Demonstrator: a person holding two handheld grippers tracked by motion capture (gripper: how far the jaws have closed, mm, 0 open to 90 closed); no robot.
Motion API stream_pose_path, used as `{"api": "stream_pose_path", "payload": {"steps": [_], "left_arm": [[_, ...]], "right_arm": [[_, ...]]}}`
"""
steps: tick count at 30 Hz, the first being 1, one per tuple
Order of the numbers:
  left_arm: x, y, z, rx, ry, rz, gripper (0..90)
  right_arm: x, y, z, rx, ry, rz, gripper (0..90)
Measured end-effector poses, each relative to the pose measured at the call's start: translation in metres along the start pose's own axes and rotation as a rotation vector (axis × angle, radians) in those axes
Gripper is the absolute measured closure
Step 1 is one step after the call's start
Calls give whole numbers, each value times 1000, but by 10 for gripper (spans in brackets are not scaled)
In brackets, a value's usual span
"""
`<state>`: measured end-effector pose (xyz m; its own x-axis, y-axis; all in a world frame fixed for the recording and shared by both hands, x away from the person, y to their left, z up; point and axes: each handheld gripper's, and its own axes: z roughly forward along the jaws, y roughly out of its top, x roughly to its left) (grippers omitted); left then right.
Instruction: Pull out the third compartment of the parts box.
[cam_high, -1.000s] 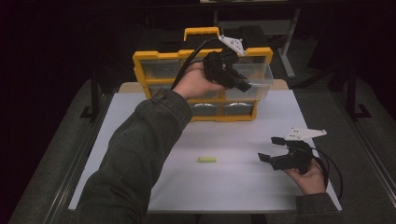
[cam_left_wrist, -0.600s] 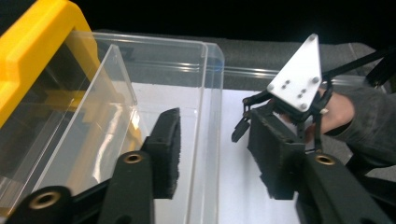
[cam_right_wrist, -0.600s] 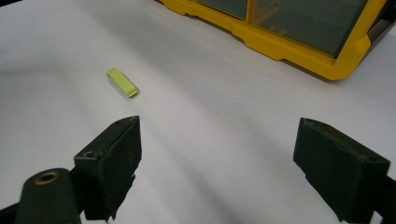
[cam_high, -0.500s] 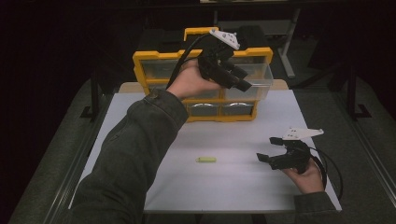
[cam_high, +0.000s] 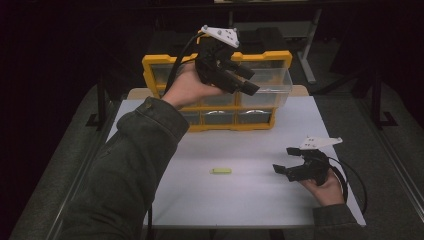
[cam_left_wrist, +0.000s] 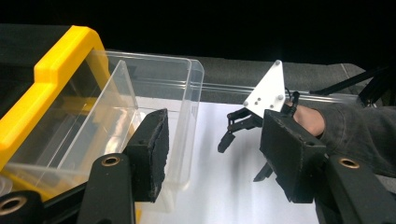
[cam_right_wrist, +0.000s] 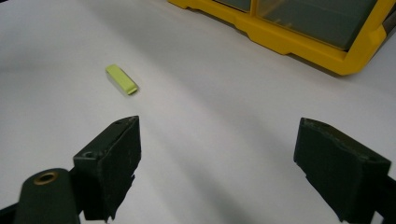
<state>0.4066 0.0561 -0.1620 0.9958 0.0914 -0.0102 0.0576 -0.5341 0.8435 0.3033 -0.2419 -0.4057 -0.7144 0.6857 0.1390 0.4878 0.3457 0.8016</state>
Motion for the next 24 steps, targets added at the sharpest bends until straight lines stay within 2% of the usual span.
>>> {"api": "stream_pose_path", "payload": {"steps": [7, 11, 22, 24], "left_arm": [[-9, -10, -18, -24, 30, -5, 409], [-12, -18, -28, -21, 38, -1, 402], [-23, -48, -57, -50, 75, -19, 400], [-24, -54, -63, -57, 79, -38, 395]], "right_arm": [[0, -1, 0, 1, -1, 6, 138], [0, -1, 1, 6, -2, 5, 138], [1, -2, 1, 12, -10, 4, 138], [1, -2, 1, 13, -13, -1, 138]]}}
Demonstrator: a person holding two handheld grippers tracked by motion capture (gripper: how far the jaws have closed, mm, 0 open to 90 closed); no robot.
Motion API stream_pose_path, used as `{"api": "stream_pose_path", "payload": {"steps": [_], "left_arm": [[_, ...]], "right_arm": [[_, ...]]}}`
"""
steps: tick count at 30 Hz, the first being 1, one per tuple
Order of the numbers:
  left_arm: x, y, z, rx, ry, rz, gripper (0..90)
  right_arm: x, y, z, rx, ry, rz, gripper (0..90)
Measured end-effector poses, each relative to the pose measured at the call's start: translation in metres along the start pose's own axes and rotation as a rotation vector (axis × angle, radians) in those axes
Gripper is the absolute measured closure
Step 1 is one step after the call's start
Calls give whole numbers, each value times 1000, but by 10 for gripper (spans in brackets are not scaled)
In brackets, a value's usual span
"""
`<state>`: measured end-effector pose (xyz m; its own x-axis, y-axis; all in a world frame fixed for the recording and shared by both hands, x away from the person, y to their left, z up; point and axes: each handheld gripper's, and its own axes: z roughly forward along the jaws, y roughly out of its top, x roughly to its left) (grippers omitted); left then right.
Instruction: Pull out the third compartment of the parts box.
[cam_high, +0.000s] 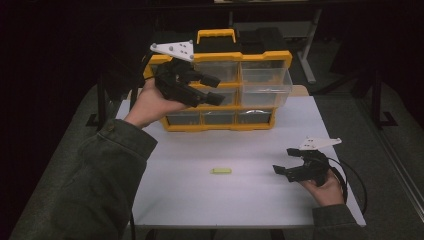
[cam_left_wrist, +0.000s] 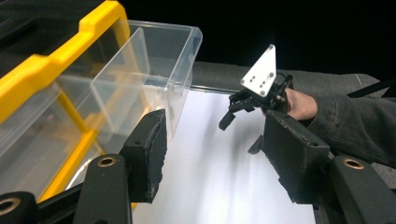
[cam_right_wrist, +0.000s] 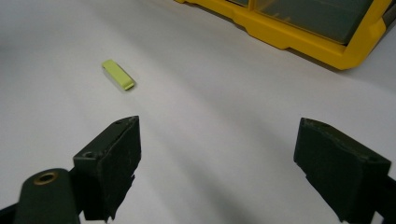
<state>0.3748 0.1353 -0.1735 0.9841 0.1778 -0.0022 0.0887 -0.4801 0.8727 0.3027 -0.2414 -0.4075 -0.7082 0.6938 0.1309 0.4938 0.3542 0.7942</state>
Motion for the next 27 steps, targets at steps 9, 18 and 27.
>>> {"api": "stream_pose_path", "payload": {"steps": [9, 18, 27], "left_arm": [[-5, -27, -21, -17, 32, -28, 364], [-8, -56, -33, -32, 58, -59, 353], [-12, -77, -38, -54, 74, -67, 333]], "right_arm": [[-1, 0, -1, 10, -4, -2, 138], [-2, -1, 0, 12, -4, 5, 138], [-3, -1, -1, 13, -16, 17, 138]]}}
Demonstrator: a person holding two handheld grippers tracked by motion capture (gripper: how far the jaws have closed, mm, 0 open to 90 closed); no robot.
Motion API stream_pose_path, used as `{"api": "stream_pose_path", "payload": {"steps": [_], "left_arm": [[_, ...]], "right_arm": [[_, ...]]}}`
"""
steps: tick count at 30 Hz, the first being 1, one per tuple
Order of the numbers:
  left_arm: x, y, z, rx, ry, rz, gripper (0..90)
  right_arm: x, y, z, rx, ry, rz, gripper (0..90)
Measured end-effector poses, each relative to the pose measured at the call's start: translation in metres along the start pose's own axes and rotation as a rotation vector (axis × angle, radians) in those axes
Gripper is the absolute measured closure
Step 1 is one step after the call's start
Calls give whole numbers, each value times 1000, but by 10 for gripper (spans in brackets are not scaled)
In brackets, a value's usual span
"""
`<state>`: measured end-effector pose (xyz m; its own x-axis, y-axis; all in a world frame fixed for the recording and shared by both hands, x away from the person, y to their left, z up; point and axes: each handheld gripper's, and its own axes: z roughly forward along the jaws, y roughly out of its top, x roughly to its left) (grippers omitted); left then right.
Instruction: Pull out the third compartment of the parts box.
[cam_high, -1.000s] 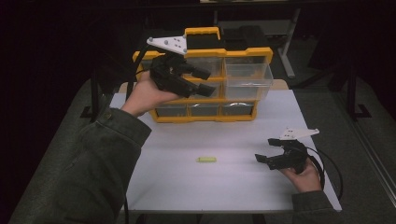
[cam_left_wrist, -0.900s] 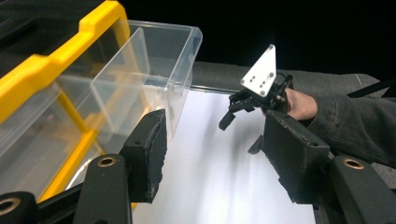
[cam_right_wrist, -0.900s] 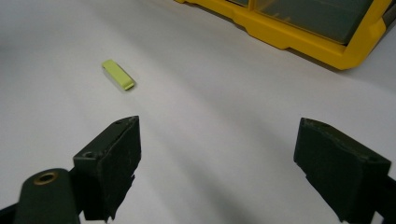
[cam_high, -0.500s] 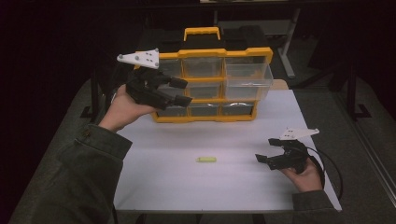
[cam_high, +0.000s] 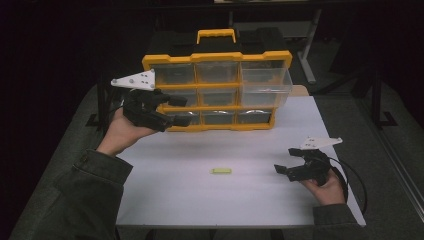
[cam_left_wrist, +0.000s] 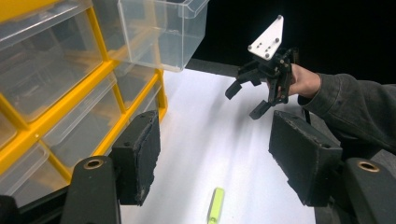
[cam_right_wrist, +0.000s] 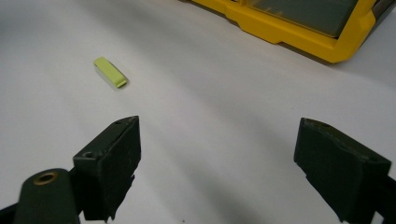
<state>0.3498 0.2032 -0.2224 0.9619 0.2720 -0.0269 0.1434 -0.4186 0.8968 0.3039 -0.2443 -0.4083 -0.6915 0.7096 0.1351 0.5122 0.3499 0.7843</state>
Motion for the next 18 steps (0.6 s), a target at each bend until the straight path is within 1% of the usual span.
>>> {"api": "stream_pose_path", "payload": {"steps": [4, 6, 9, 10, 11, 12, 13, 15, 17, 18], "left_arm": [[-2, -5, -2, -4, 11, -1, 327], [-4, -9, -2, -2, 24, -9, 326], [-6, -13, -1, 11, 27, -15, 309], [-7, -14, 0, 9, 38, -9, 305], [-8, -16, 0, 6, 40, -2, 304], [-9, -17, 0, 5, 37, -9, 304], [-10, -18, 0, 7, 41, -5, 304], [-11, -22, -1, 4, 52, -4, 301], [-13, -25, 0, 7, 57, -13, 296], [-14, -27, 0, 0, 65, -9, 291]], "right_arm": [[0, 0, -1, -4, -3, 0, 138], [0, 0, -1, -7, -8, -2, 138], [0, 0, 0, -1, -11, 1, 138], [-1, 0, 1, 0, -11, 0, 138], [-1, 0, 1, 1, -12, -2, 138], [-1, 0, 1, 2, -12, -2, 138], [-1, 0, 2, 2, -12, -1, 138], [0, 0, 2, 5, -12, 1, 138], [1, 0, 2, 9, -11, -2, 138], [1, 0, 2, 11, -12, -7, 138]]}}
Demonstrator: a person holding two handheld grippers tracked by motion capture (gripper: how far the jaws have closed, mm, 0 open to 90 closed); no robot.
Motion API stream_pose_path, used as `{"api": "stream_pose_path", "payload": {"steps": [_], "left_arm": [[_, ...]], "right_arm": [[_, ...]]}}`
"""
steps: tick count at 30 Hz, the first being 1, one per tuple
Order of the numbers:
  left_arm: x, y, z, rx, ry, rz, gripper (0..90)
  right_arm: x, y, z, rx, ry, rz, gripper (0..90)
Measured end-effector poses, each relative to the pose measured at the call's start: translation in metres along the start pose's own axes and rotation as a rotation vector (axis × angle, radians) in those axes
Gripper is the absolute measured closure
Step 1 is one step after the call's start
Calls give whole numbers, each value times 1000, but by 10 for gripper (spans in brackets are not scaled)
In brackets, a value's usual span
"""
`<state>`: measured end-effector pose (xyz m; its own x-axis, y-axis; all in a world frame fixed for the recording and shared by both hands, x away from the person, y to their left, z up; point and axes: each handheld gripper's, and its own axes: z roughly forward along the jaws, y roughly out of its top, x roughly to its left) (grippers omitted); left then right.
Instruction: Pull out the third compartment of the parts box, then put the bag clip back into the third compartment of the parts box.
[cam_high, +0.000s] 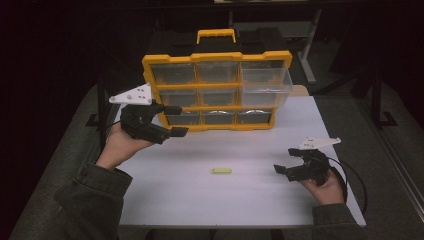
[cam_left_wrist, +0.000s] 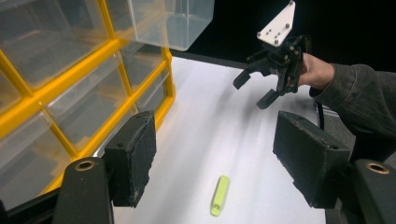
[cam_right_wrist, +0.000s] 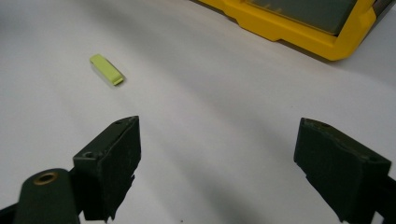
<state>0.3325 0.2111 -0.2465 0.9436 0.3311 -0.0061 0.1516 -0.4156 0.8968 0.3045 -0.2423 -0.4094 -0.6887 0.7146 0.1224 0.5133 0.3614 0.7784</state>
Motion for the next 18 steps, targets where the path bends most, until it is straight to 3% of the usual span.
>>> {"api": "stream_pose_path", "payload": {"steps": [8, 18], "left_arm": [[-7, -18, 4, -9, -11, -20, 291], [-9, -37, 5, -11, 17, -41, 279]], "right_arm": [[3, 0, -3, -7, -2, -3, 138], [4, -2, 2, 20, 7, 12, 137]]}}
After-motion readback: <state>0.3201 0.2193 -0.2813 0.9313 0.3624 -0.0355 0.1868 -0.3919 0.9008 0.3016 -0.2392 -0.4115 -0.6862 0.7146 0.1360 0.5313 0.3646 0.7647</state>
